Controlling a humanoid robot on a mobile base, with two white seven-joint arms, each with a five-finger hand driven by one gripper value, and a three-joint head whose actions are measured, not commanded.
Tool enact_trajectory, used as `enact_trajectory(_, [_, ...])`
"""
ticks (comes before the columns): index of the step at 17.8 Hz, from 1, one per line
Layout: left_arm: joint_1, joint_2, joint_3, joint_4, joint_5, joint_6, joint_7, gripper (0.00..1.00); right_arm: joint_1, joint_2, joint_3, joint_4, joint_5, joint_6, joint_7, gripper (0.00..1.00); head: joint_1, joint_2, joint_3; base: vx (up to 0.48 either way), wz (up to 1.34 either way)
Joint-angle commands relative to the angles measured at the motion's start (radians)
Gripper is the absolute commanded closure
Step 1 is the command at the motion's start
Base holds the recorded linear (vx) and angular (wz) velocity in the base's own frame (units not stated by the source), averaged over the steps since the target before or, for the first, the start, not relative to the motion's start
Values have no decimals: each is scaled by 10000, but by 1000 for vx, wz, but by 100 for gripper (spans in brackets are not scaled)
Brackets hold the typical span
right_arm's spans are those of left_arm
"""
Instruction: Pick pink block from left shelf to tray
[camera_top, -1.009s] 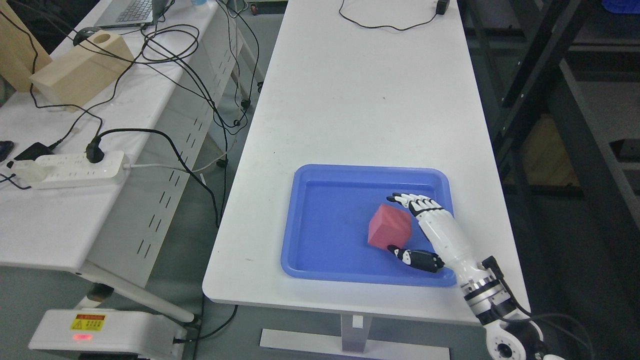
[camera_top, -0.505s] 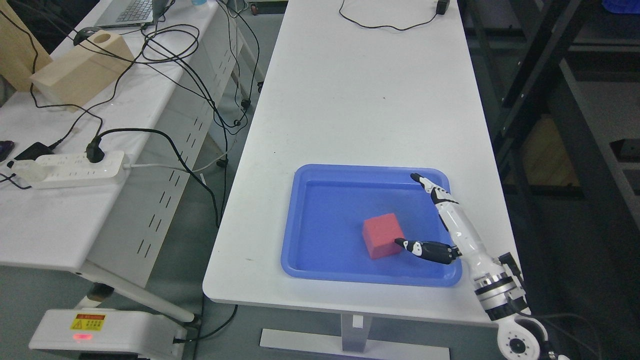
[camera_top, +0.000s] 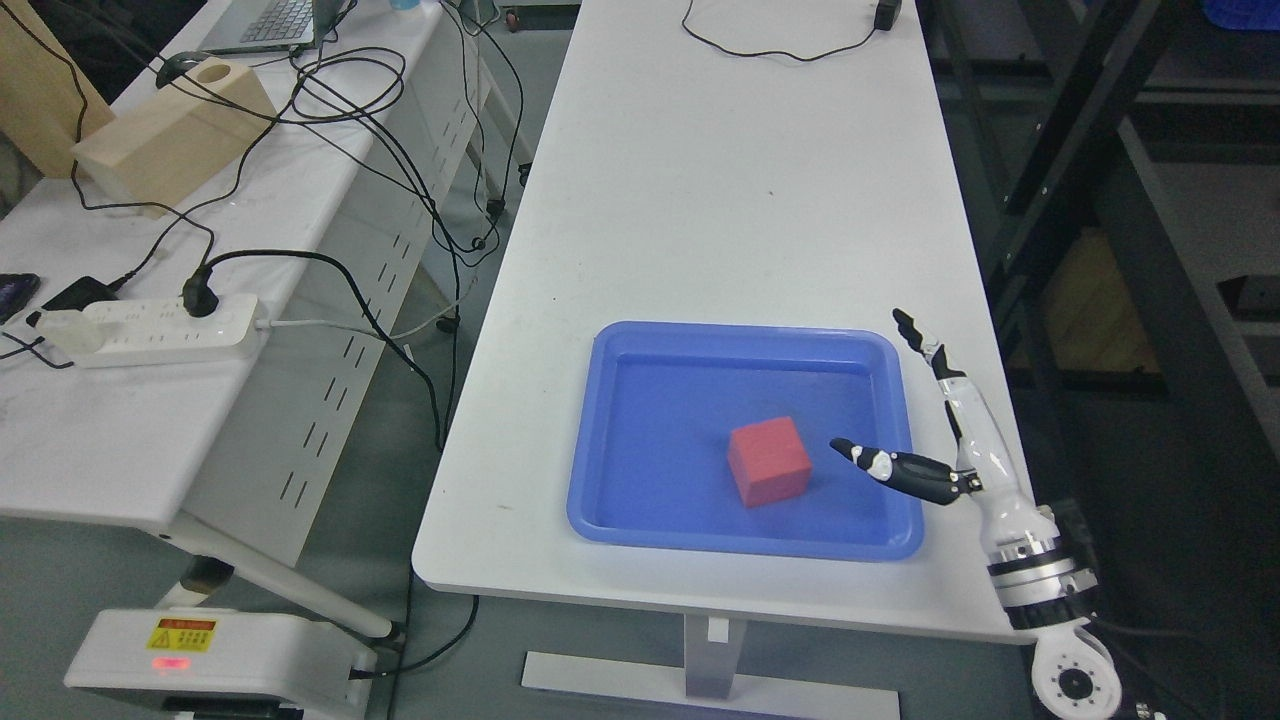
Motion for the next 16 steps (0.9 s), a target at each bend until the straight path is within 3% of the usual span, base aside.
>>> enact_trajectory(1, [-291,175,0,-175,0,-4,8,0,195,-175,-710,5,-3228,1027,1633,1,0,0,0,-61,17])
enact_trajectory(6, [-291,175,0,-175,0,-4,8,0,196,-175,-1508,5,-3244,1660,1868,1,0,0,0,-118,38])
enact_trajectory(16, [-291,175,0,-175,0,-4,8,0,563,-175,-1218,20,-3213,1737,1930,1,0,0,0,-189,-32])
